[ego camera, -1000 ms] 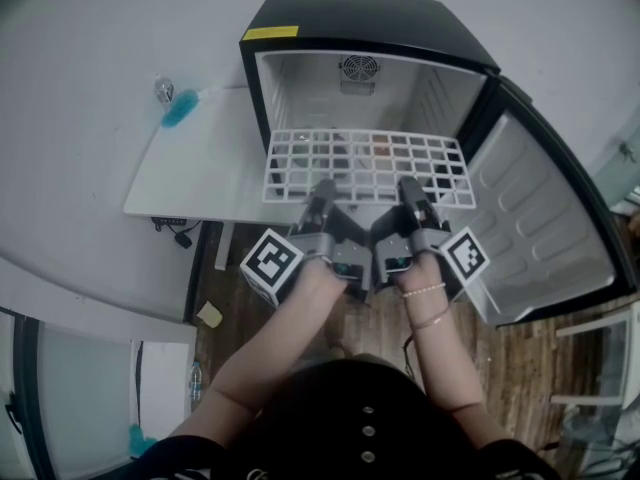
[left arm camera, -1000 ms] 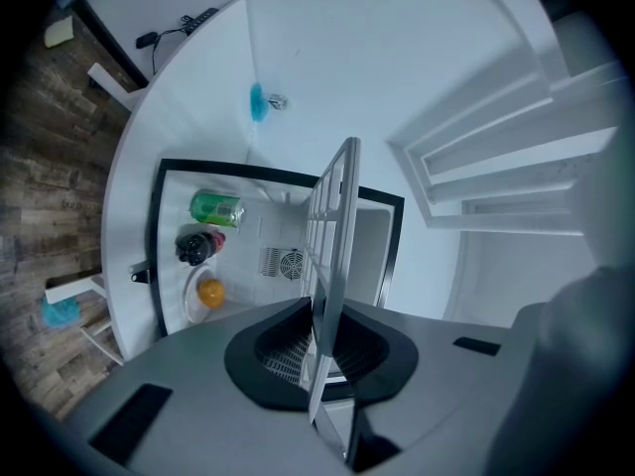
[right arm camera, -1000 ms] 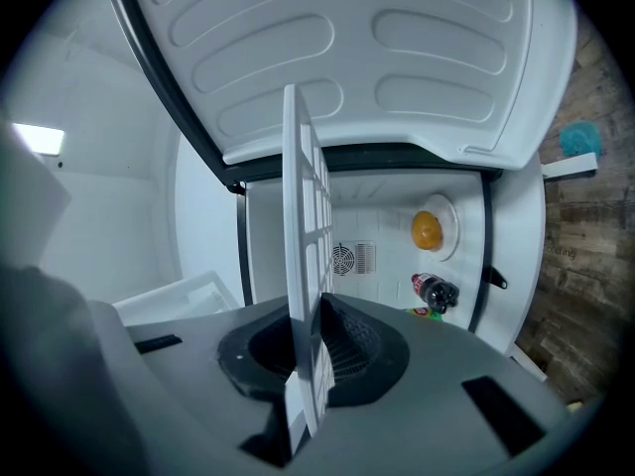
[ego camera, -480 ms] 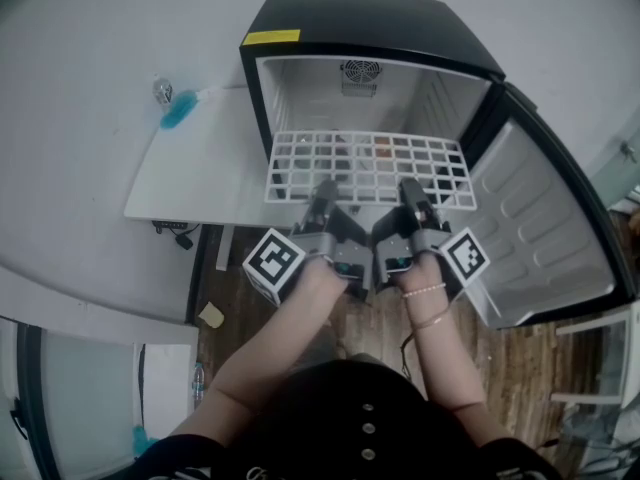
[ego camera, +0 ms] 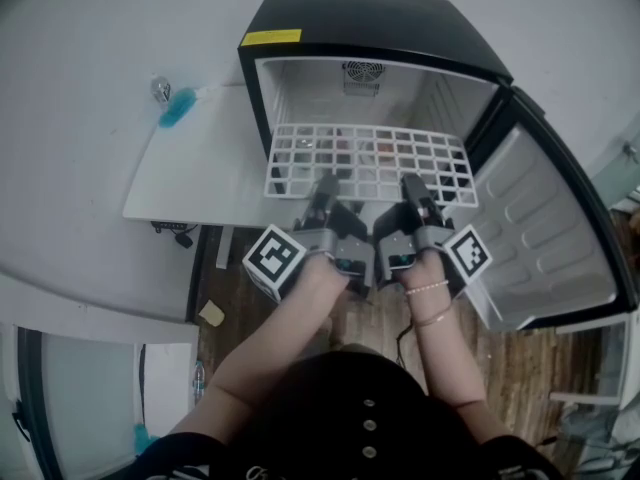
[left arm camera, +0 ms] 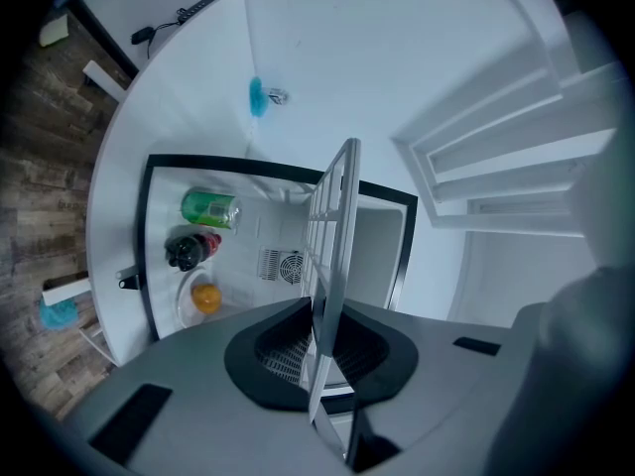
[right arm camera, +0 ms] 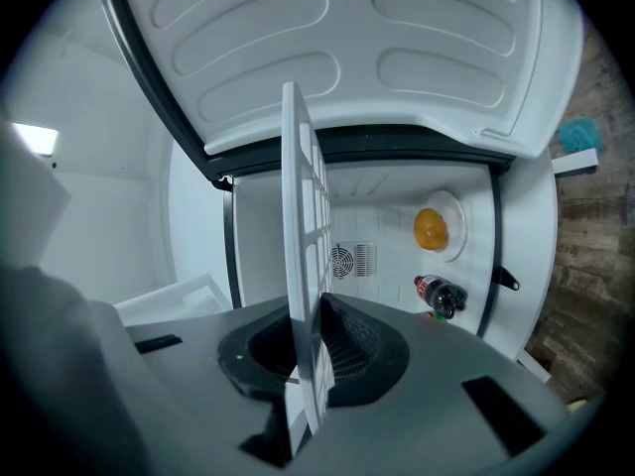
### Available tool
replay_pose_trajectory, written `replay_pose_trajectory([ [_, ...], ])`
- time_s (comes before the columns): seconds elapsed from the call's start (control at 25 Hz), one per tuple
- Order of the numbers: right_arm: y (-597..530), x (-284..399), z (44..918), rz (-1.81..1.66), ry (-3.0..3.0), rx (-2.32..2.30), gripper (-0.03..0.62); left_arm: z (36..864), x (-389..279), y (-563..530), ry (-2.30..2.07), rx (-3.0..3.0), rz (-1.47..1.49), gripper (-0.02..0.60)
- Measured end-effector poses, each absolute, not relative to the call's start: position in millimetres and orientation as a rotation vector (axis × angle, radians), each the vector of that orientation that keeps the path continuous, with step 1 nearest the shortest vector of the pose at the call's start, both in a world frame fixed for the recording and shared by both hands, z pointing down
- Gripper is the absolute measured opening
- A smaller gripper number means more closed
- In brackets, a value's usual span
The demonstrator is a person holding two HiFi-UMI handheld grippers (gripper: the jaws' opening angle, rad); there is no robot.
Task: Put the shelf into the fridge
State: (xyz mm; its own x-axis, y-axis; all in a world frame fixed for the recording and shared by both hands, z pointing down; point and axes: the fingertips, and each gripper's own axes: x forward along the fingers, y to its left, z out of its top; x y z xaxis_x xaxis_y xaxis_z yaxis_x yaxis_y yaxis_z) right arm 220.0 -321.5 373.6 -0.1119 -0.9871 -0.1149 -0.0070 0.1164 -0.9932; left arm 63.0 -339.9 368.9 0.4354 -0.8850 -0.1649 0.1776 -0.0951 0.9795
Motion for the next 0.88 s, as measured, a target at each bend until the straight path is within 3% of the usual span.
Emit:
replay_pose_trajectory([
  [0.88,-322.1,220.7,375.6,-1.204,1.342,-1.066,0.034,370.1,64.1,-339.9,-0.684,1.357,-1.013,0.040],
])
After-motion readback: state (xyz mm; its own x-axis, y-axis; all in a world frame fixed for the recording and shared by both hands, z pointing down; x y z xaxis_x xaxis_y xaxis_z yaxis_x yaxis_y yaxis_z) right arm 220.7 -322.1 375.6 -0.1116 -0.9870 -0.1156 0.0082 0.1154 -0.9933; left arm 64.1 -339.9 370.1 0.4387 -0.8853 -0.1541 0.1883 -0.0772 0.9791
